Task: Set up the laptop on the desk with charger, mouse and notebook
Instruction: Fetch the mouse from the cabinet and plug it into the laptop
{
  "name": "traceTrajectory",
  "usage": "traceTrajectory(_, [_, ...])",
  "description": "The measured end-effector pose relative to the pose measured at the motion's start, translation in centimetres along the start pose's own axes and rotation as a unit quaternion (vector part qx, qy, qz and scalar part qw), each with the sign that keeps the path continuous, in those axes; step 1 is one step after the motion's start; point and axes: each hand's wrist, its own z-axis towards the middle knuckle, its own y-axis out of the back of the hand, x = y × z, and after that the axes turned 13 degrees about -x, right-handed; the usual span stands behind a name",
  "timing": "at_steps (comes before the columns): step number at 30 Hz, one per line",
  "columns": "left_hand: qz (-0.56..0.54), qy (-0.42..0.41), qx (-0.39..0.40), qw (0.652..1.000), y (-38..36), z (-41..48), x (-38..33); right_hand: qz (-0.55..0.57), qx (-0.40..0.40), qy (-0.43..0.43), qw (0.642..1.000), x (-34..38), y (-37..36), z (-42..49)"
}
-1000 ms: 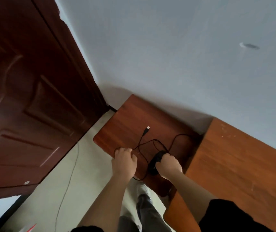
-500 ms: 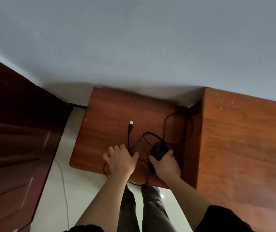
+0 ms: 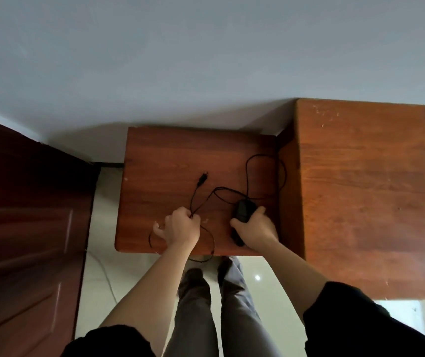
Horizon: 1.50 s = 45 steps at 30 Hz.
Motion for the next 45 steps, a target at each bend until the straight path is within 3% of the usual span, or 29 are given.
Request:
traceTrajectory(6, [-0.138, -0.023, -0.037, 0.989, 4.3, -0.8, -0.9, 0.096, 0.010, 0.003, 0.995, 0.4, 4.1, -4.2])
traceTrajectory(11, [-0.346, -0.020, -0.049, 0.937, 8.5, -1.8, -3.8, 0.215, 0.055, 0.028, 0.975, 0.2, 9.4, -7.6])
traceTrajectory(19, [-0.507, -0.188, -0.022, 0.841, 17.9, -9.0, -14.3, 0.234, 0.063, 0.142, 0.960, -2.9, 21.9, -11.9])
traceTrajectory(24, [-0.541, -0.289, 0.058, 0.788, 20.0, -16.3, -21.5, 0.219, -0.047, 0.150, 0.963, -9.0, 28.0, -12.9])
traceTrajectory(31, [-0.497, -0.353, 0.266, 0.747, 14.7, -29.7, -31.0, 0.217, -0.193, 0.068, 0.955, -25.1, 33.5, -13.2])
traceTrajectory(38, [-0.410, -0.398, 0.418, 0.706, 3.5, -45.4, -37.8, 0.210, -0.258, -0.039, 0.942, -46.6, 37.1, -14.3])
traceTrajectory(40, [-0.407, -0.383, 0.451, 0.696, -0.1, -50.2, -39.9, 0.208, -0.277, -0.071, 0.936, -52.9, 37.9, -15.1])
traceTrajectory(45, [-0.377, -0.369, 0.433, 0.731, -8.5, -60.2, -44.7, 0.209, -0.324, -0.129, 0.914, -65.0, 40.0, -16.4])
